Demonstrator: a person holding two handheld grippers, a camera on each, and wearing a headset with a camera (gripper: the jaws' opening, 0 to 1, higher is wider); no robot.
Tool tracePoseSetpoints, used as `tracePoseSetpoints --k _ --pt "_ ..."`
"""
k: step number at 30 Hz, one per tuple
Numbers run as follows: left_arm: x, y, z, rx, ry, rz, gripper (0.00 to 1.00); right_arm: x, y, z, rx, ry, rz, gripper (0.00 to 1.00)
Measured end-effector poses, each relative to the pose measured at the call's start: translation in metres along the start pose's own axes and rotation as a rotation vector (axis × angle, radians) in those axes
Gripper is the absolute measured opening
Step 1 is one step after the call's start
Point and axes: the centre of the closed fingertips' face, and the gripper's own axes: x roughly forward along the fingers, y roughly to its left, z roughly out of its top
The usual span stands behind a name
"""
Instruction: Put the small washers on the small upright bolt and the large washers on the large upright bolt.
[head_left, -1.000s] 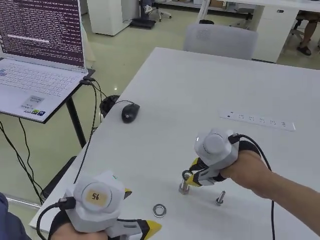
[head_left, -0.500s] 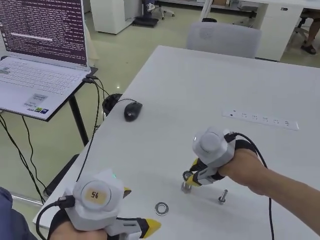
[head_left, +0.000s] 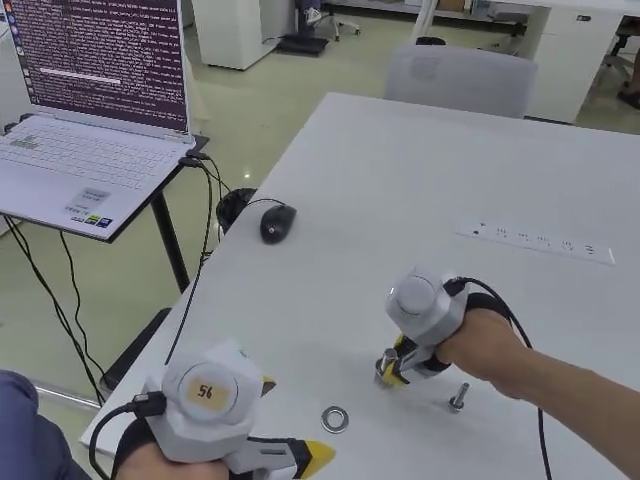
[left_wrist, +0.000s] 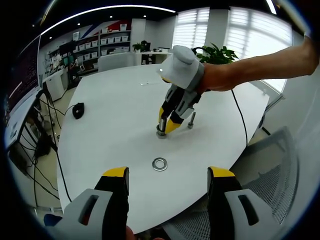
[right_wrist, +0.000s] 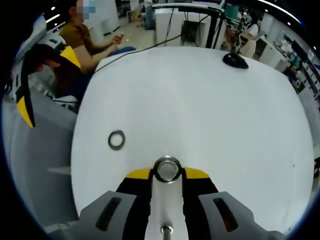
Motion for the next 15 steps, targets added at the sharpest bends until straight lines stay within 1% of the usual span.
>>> tracePoseSetpoints --k 3,5,7,9,11,15 --pt "0.0 0.002 -0.001 -0.001 0.001 0.003 0.63 0.009 0.0 -0.003 0.022 0.015 0.004 0.24" --pt "-0.001 0.003 -0.001 -0.001 0.001 0.005 0.63 0.011 0.0 -0.004 0.029 0.018 0.001 0.24" --pt "-0.002 0.005 -0.001 -0.002 0.002 0.008 0.63 0.01 0.0 -0.005 0.041 0.019 -0.002 0.25" --pt "-0.002 0.005 -0.001 -0.003 0.001 0.01 0.63 0.01 0.0 -0.006 0.037 0.022 -0.001 0.25" --pt "-0.002 0.006 -0.001 -0.003 0.002 0.011 0.63 0.006 0.002 -0.008 0.024 0.03 -0.001 0.25" --pt "-0.002 0.006 0.0 -0.005 -0.002 0.011 0.63 -0.006 0.005 -0.011 0.003 0.031 -0.029 0.27"
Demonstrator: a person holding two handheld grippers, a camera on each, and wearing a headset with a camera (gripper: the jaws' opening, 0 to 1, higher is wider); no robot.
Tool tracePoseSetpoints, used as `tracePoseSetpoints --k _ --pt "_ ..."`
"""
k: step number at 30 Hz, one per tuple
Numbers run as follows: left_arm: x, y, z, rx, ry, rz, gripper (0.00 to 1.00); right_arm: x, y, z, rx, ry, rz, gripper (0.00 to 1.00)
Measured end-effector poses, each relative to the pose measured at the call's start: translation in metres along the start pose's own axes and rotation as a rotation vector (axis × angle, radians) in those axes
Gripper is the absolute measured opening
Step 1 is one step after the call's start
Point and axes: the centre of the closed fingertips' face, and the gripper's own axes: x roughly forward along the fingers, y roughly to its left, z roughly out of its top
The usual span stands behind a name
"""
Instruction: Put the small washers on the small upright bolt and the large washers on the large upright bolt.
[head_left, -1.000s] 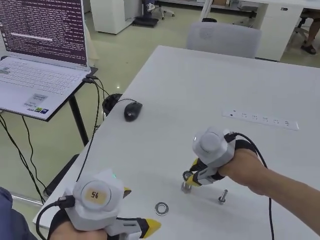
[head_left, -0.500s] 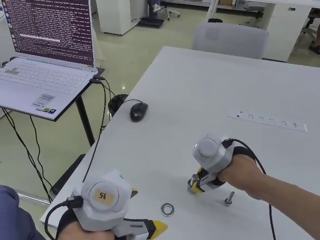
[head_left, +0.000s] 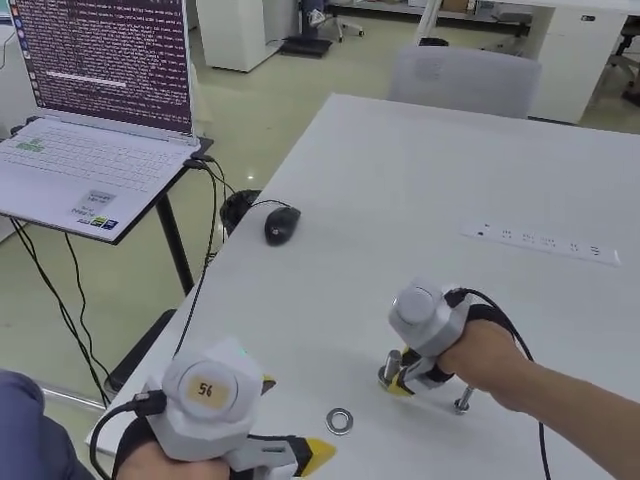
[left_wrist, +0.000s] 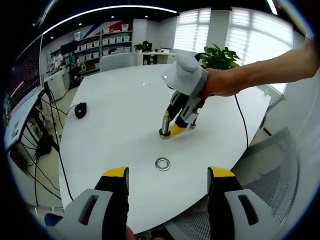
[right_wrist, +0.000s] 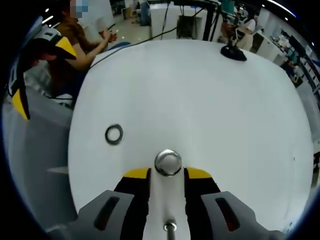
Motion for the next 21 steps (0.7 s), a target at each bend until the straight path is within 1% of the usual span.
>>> tracePoseSetpoints --k 3,4,7,10,12,14,17,21 --pt "0.001 -0.001 0.0 -0.001 0.0 -0.003 0.63 -0.008 0.007 -0.002 -0.025 -0.003 -0.006 0.27" --pt "0.002 -0.001 -0.001 0.0 0.0 -0.004 0.63 -0.011 0.012 -0.003 -0.035 -0.004 -0.006 0.26" --pt "0.003 -0.004 -0.002 0.002 0.002 -0.009 0.63 -0.013 0.02 -0.006 -0.047 -0.01 0.004 0.26" --pt "0.003 -0.007 -0.002 0.006 0.005 -0.015 0.63 -0.01 0.034 -0.006 -0.051 -0.031 0.039 0.24" --pt "0.004 -0.008 -0.002 0.008 0.005 -0.018 0.63 -0.007 0.046 -0.005 -0.092 -0.034 0.072 0.23" --pt "0.004 -0.008 -0.002 0.011 0.006 -0.019 0.63 -0.003 0.059 -0.001 -0.136 -0.048 0.105 0.23" --pt "0.003 -0.009 -0.001 0.013 0.005 -0.018 0.63 0.005 0.07 0.008 -0.198 -0.06 0.114 0.23" --pt "0.002 -0.008 -0.001 0.014 0.006 -0.015 0.63 0.02 0.079 0.024 -0.207 -0.078 0.114 0.25"
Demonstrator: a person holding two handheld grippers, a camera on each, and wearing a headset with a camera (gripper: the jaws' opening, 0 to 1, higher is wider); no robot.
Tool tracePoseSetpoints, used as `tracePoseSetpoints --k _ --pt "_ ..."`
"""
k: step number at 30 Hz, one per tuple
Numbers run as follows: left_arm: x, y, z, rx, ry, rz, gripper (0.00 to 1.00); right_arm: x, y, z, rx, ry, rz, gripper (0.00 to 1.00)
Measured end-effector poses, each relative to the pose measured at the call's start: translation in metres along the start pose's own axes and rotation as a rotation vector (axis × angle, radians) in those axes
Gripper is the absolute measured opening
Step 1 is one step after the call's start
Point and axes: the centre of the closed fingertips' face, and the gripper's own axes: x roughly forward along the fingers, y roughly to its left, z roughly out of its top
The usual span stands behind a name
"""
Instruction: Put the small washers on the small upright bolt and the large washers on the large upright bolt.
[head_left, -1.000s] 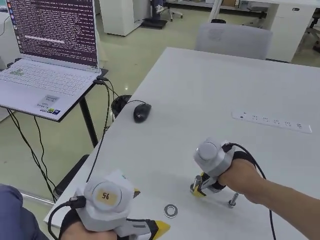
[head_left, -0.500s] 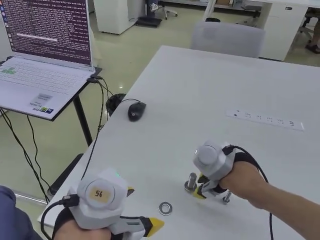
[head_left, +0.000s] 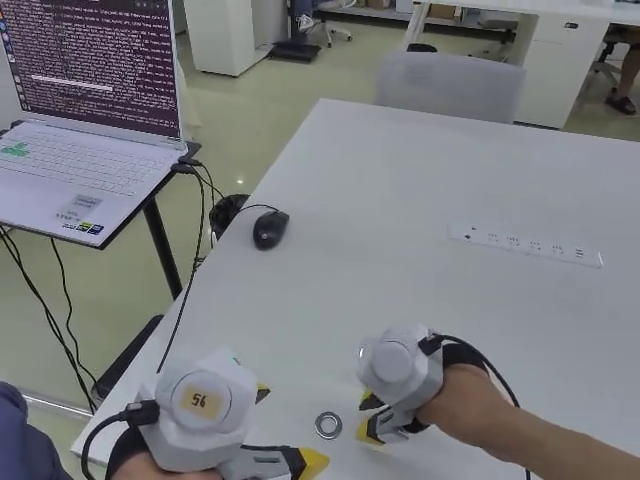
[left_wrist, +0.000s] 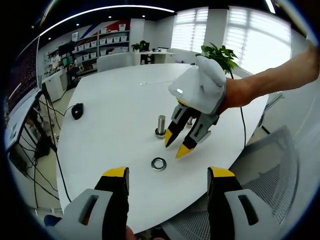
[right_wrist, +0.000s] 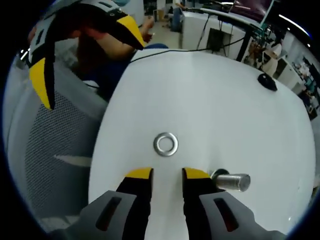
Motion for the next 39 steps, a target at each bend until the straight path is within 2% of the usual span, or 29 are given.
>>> tracePoseSetpoints --k 4,8,9,10,13,15,18,24,26,28,29,32,34,36,37,38,39 --pt "-0.002 0.0 0.001 0.001 0.0 0.003 0.63 0.014 -0.004 0.013 -0.003 -0.014 -0.006 0.3" --pt "-0.003 0.001 0.0 0.0 0.002 0.006 0.63 0.024 0.0 0.015 -0.013 0.0 0.038 0.33" --pt "-0.003 0.001 0.0 0.001 0.003 0.007 0.63 0.025 0.0 0.015 -0.029 0.009 0.031 0.33" --pt "-0.003 0.001 0.0 0.001 0.003 0.007 0.63 0.025 -0.001 0.018 -0.06 -0.006 0.031 0.33" --pt "-0.002 0.001 -0.001 -0.001 0.004 0.006 0.63 0.025 0.0 0.019 -0.058 -0.01 0.04 0.31" --pt "-0.002 0.0 0.0 -0.001 0.003 0.005 0.63 0.025 0.003 0.019 -0.072 -0.011 0.055 0.25" --pt "-0.001 -0.001 0.0 0.0 0.003 0.004 0.63 0.023 0.005 0.016 -0.077 -0.004 0.053 0.24" --pt "-0.002 0.001 -0.002 -0.006 0.003 0.01 0.63 0.012 0.004 -0.006 0.057 0.02 -0.02 0.24" --pt "-0.002 0.002 -0.003 -0.006 0.004 0.01 0.63 0.008 0.008 -0.014 0.07 0.015 -0.011 0.24" --pt "-0.002 0.001 -0.003 -0.008 0.004 0.009 0.63 0.005 0.016 -0.019 0.112 -0.004 0.029 0.25" --pt "-0.002 0.001 -0.003 -0.009 0.004 0.008 0.63 0.002 0.014 -0.024 0.111 -0.002 0.017 0.25" --pt "-0.001 0.0 -0.003 -0.005 0.006 0.006 0.63 -0.002 0.02 -0.031 0.081 0.006 0.046 0.26" --pt "0.0 0.0 -0.003 -0.006 0.004 0.003 0.63 -0.003 0.025 -0.033 0.026 0.017 0.083 0.28" --pt "0.001 -0.001 -0.003 -0.003 0.006 0.001 0.63 -0.002 0.023 -0.034 -0.063 0.023 0.07 0.27" --pt "0.001 -0.002 -0.003 -0.002 0.007 0.0 0.63 -0.001 0.02 -0.034 -0.088 0.031 0.062 0.27" --pt "0.001 -0.002 -0.002 -0.002 0.007 0.0 0.63 0.0 0.019 -0.032 -0.085 0.027 0.069 0.28" --pt "0.002 -0.002 -0.001 -0.002 0.004 -0.001 0.63 0.001 0.019 -0.029 -0.119 0.021 0.083 0.29"
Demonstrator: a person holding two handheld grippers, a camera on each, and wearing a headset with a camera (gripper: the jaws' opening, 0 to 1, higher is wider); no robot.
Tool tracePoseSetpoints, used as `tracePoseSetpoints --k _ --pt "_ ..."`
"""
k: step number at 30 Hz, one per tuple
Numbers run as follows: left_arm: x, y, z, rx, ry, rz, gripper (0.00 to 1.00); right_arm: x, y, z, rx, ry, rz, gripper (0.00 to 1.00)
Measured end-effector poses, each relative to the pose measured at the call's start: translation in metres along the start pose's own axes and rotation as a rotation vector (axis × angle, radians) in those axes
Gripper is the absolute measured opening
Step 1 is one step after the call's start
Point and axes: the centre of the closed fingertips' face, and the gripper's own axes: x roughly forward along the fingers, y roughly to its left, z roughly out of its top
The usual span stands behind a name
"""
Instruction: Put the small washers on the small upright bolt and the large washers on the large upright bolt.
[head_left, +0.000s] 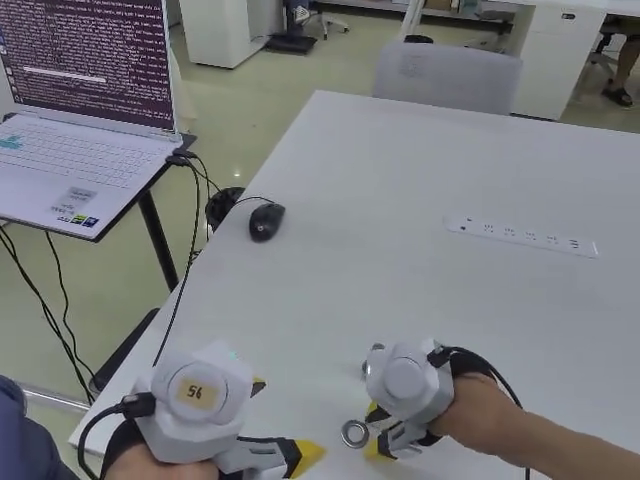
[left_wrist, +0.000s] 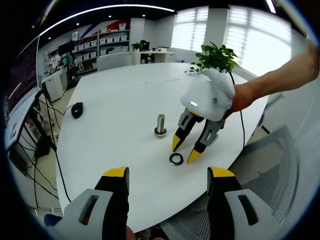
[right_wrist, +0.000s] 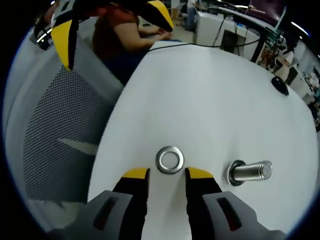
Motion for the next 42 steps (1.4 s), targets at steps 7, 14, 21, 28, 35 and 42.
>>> tracePoseSetpoints --k 7,14,21,28,35,42 --pt "-0.003 0.003 0.001 -0.005 -0.003 0.009 0.63 0.006 -0.001 0.007 -0.225 0.025 0.086 0.33" --pt "-0.005 0.005 -0.002 -0.01 0.002 0.016 0.63 0.007 -0.005 0.005 -0.321 0.057 0.141 0.28" --pt "-0.002 0.002 0.001 -0.003 0.0 0.007 0.63 0.01 -0.006 0.01 -0.353 0.028 0.12 0.03" --pt "-0.004 0.005 0.0 -0.001 0.0 0.01 0.63 -0.006 0.007 0.01 -0.235 0.043 0.103 0.08" --pt "-0.015 0.015 -0.017 -0.029 0.011 0.032 0.63 0.009 0.015 0.024 -0.201 -0.003 0.131 0.22" --pt "-0.023 0.02 -0.025 -0.051 0.012 0.049 0.63 0.031 0.025 0.051 -0.261 -0.061 0.152 0.31"
